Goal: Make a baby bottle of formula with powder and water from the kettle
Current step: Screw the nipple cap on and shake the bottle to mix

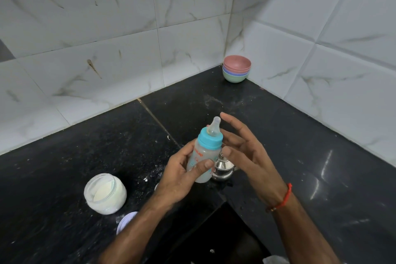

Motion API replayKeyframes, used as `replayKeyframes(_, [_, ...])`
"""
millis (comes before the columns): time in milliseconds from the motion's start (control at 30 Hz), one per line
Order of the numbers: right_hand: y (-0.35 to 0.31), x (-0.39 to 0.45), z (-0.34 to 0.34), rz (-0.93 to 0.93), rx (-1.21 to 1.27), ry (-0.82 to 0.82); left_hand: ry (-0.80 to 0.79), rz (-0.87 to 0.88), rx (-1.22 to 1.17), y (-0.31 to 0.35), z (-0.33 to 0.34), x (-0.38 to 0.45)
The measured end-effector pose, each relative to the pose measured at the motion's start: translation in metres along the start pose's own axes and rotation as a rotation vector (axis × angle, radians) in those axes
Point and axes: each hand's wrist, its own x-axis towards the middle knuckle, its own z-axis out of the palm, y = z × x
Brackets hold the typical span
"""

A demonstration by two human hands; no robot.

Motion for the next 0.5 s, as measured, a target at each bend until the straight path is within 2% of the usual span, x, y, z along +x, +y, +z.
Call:
replayKeyframes(133, [0.005, -0.004, -0.004, -0.063, 0.020, 0.282, 0.066, 0.031, 0.058, -0.003, -0.008, 0.003])
replayKeyframes(167, [0.006, -0.004, -0.004, -0.068, 0.019, 0.308, 0.071, 0.039, 0.066, -0.004, -0.009, 0.003])
replayKeyframes(367, [0.005, 0.001, 0.006, 0.025, 0.015, 0.077, 0.050, 0.064, 0.078, -0.004, -0.009, 0.006])
replayKeyframes(500, [0.009, 0.000, 0.007, -0.051, -0.006, 0.266, 0.091, 0.048, 0.062, -0.003, -0.016, 0.006])
